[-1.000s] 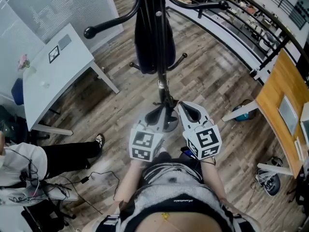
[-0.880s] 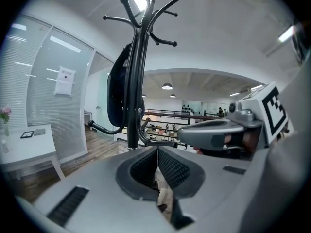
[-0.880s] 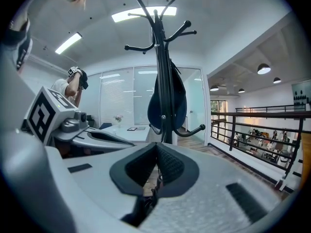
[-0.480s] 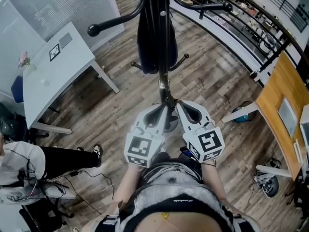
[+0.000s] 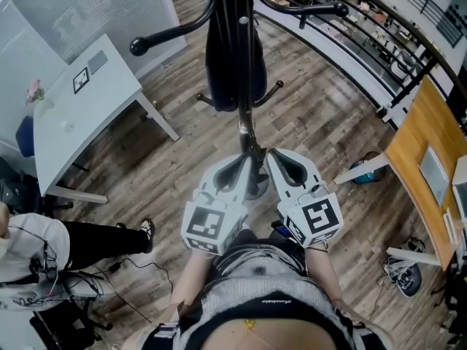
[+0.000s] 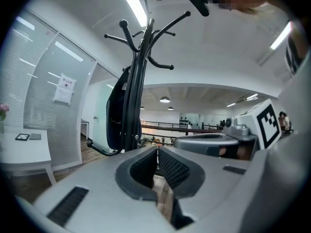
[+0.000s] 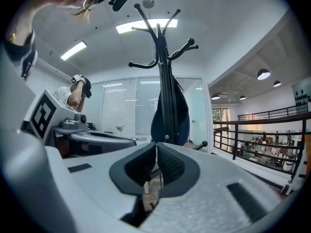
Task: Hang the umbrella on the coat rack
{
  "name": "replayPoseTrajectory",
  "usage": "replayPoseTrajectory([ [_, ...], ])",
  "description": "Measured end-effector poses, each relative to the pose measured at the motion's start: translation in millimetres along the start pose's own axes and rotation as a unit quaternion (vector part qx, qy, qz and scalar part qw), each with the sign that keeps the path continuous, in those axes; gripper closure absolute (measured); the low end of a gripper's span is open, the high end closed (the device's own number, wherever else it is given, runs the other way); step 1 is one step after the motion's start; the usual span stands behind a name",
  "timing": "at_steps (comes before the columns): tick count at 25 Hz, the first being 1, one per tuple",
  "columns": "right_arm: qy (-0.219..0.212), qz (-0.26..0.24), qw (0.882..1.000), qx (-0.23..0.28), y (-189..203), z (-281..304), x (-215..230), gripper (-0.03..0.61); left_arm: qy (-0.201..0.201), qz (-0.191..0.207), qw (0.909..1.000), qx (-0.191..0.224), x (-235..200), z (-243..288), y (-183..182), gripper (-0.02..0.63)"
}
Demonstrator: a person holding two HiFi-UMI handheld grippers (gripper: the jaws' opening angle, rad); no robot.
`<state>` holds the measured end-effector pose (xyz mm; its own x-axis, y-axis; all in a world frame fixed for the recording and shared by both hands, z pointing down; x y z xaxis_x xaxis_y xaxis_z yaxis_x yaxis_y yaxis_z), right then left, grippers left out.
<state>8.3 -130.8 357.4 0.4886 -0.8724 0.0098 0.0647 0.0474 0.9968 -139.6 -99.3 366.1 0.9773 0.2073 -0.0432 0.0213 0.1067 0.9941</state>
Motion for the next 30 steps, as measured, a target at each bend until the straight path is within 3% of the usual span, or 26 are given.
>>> replayPoseTrajectory([
  [6,0.006,-0.002,1.000,0.005,-5,-1,1,0.566,-0.003,0.020,0.9997,0.016,5,-2,-12,0.606],
  [30,-0.009,-0.005,1.000,-0.003,-5,5,-5,0.574,-0.001,-0.006,1.0000,0.002,0,0,-2,0.606],
])
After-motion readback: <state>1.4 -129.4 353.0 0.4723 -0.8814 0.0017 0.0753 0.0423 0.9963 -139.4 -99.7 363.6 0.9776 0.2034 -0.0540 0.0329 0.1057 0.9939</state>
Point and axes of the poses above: the fingertips, and each gripper's own axes: z forward along the fingers, x to its right, y out of its underside, the point moved 9 cm from there along -z, backward along the fingers, and after that the axes turned 12 degrees about -y, right-handed, at the moved point
